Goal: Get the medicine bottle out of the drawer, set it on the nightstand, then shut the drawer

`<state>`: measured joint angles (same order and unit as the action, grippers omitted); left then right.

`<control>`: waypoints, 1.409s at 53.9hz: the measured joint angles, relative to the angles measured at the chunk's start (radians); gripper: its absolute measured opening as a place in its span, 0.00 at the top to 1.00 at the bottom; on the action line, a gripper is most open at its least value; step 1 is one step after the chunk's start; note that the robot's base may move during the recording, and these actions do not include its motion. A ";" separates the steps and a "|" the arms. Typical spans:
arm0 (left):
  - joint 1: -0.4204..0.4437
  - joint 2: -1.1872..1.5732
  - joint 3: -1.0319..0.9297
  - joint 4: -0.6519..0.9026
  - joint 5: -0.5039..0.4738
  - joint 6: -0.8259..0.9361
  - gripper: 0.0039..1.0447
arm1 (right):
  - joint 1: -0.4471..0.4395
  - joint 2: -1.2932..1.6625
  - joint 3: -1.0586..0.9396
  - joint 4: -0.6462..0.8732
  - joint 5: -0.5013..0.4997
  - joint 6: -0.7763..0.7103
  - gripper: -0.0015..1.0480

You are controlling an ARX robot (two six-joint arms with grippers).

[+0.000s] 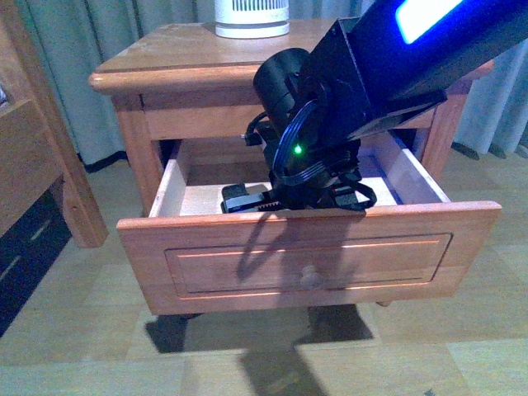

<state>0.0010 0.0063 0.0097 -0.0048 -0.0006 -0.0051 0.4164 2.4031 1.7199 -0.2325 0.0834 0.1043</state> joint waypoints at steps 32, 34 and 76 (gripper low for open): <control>0.000 0.000 0.000 0.000 0.000 0.000 0.06 | -0.016 0.069 0.085 -0.030 0.016 0.013 0.45; 0.000 0.000 0.000 0.000 0.000 0.000 0.06 | -0.016 0.069 0.081 -0.023 0.015 0.013 0.52; 0.000 0.000 0.000 0.000 0.000 0.000 0.06 | -0.032 -0.259 -0.146 0.146 -0.123 0.035 0.72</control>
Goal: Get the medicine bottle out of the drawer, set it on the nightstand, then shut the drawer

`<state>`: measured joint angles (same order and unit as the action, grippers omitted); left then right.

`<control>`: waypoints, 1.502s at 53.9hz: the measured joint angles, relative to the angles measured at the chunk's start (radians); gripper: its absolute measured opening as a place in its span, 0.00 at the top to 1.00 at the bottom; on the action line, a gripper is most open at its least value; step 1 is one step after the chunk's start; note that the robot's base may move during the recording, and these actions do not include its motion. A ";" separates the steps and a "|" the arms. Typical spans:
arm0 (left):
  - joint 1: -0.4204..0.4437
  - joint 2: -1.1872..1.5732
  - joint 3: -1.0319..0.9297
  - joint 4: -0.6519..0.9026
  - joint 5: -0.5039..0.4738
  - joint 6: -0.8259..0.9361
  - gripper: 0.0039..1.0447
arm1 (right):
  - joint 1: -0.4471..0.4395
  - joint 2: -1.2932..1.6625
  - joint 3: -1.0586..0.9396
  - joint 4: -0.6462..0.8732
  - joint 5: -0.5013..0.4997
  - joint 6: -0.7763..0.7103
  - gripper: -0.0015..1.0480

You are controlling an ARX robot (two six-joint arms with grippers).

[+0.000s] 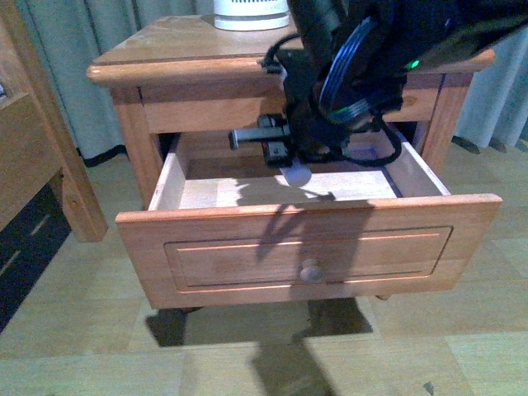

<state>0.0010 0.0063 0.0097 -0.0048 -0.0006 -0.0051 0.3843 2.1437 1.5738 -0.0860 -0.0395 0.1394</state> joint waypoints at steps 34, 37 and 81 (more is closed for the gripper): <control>0.000 0.000 0.000 0.000 0.000 0.000 0.06 | 0.003 -0.149 0.155 0.074 0.086 -0.164 0.72; 0.000 0.000 0.000 0.000 0.000 0.000 0.06 | -0.021 -0.106 0.207 0.065 0.101 -0.177 0.72; 0.000 0.000 0.000 0.000 0.000 0.000 0.06 | -0.114 0.010 0.327 0.178 0.102 -0.094 0.06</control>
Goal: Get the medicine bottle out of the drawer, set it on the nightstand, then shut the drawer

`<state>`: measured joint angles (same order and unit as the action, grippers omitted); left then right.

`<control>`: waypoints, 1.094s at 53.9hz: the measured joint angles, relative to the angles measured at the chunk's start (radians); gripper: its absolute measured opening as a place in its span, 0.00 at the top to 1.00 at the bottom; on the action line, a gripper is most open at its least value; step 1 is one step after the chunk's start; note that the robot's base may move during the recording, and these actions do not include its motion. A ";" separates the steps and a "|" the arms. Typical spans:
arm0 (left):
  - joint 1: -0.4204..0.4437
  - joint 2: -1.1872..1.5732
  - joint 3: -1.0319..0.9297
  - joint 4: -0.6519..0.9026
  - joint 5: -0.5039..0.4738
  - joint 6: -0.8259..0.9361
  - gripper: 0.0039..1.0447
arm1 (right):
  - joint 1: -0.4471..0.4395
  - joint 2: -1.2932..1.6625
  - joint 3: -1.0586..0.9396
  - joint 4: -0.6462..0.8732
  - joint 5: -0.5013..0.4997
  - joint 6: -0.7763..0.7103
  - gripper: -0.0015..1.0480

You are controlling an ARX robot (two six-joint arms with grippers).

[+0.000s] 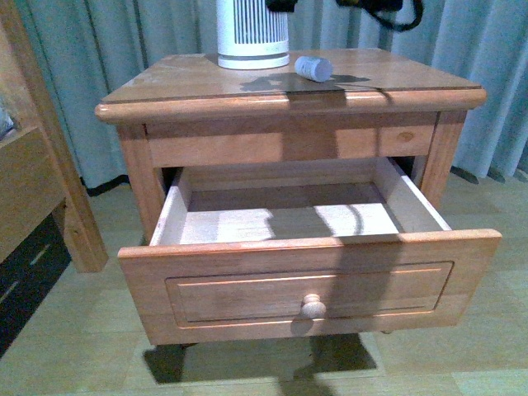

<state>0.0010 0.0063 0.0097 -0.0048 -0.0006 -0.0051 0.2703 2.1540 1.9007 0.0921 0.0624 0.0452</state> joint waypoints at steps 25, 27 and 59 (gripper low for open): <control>0.000 0.000 0.000 0.000 0.000 0.000 0.06 | 0.047 -0.710 -0.958 0.050 -0.170 0.152 0.58; 0.000 0.000 0.000 0.000 0.000 0.000 0.06 | 0.054 -0.723 -1.017 0.054 -0.169 0.154 0.63; 0.000 0.000 0.000 0.000 0.000 0.000 0.06 | 0.032 -0.130 -1.121 0.630 -0.043 -0.104 0.97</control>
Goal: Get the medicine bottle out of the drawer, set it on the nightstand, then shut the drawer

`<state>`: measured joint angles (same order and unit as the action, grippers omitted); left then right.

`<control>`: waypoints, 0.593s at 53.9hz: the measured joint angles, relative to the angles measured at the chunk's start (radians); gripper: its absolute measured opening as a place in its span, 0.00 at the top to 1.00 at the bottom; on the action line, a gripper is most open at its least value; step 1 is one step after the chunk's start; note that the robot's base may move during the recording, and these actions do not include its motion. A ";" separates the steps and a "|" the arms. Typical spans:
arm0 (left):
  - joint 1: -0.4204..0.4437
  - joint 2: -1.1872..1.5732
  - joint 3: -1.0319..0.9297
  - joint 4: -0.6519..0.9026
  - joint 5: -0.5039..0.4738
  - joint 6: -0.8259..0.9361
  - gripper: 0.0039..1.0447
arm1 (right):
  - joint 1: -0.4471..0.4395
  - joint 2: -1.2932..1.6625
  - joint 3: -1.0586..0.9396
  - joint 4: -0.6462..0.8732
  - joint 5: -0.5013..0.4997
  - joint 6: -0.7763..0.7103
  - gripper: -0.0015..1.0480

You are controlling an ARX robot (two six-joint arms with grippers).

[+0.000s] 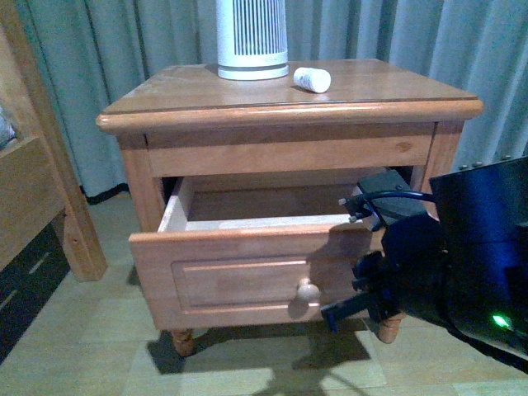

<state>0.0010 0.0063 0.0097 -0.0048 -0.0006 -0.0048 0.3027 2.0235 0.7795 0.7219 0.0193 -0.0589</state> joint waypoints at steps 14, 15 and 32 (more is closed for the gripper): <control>0.000 0.000 0.000 0.000 0.000 0.000 0.06 | -0.048 0.212 0.343 -0.092 0.033 -0.042 0.97; 0.000 0.000 0.000 0.000 0.000 0.000 0.06 | -0.049 0.219 0.356 -0.097 0.034 -0.043 0.97; 0.000 0.000 0.000 0.000 0.000 0.000 0.06 | -0.069 0.370 0.626 -0.212 0.027 -0.096 0.97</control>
<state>0.0010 0.0063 0.0097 -0.0048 -0.0002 -0.0051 0.2333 2.3936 1.4059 0.5098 0.0463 -0.1547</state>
